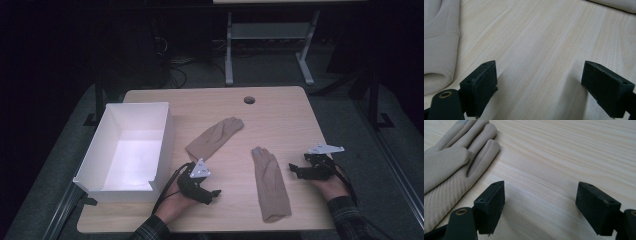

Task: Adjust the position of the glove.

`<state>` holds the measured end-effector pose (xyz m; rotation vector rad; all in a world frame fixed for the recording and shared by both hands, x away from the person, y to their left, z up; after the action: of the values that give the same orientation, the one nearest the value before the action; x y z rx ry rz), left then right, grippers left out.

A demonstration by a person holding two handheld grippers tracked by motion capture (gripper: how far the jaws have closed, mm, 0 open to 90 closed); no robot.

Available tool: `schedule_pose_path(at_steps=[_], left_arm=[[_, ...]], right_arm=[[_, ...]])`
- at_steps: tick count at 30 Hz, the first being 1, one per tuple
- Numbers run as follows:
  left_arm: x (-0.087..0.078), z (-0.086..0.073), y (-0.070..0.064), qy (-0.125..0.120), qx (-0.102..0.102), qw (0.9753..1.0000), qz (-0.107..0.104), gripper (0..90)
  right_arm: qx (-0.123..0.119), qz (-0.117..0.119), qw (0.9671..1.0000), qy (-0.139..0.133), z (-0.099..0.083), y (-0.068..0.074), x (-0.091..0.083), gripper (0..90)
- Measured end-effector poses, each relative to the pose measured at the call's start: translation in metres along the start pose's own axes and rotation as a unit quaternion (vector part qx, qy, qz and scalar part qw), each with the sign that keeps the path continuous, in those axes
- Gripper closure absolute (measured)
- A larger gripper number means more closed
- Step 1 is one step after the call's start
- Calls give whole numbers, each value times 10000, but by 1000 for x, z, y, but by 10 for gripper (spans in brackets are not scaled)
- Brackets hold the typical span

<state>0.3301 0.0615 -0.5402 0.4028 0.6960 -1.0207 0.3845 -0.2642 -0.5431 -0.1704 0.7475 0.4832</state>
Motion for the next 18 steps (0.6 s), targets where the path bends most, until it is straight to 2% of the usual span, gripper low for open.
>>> schedule_pose_path(at_steps=[2, 5, 7, 9, 10, 11, 12, 13, 14, 18], left_arm=[[0, 1, 0, 22, -57, 10000, 37, 138], [0, 1, -1, 100, -91, 9999, 40, 148], [-2, 4, 0, 163, -125, 9998, 68, 212], [-3, 6, 1, 148, -156, 9998, 56, 220], [-3, 8, 1, 118, -236, 9996, 29, 238], [-4, 11, 1, 91, -291, 9995, 13, 257], [-6, 15, 1, 44, -325, 9995, -5, 323], [-7, 18, 1, 35, -334, 9994, 2, 323], [-9, 24, 4, -12, -329, 9995, 29, 379], [-10, 32, 11, -48, -484, 9988, 72, 465]], right_arm=[[2, 25, 10000, -7, 0, 1, 2, 163], [-17, 27, 10000, -3, 0, 1, 2, 158], [-31, 34, 10000, 1, 0, 1, 2, 150], [-30, 35, 10000, 1, 0, 1, 2, 150], [-32, 35, 10000, 1, 0, 1, 2, 148], [-36, 38, 10000, 0, 0, 1, 2, 146], [-39, 43, 10000, 11, 0, 1, 3, 145], [-39, 43, 10000, 11, 0, 1, 3, 145], [-42, 43, 10000, 12, 0, 1, 2, 145], [-61, 45, 10000, 17, 0, 1, 2, 145]])
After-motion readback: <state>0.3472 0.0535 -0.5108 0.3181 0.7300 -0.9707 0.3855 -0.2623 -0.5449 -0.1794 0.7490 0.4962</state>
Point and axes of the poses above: each handheld gripper's, and its own axes: x roughly forward along the jaws, z roughly out of its top, y roughly to its left, the point moved 9 cm from there along x, roughly forward along the jaws, and after that the axes turned 1 degree about -z, right-handed, at the moved point
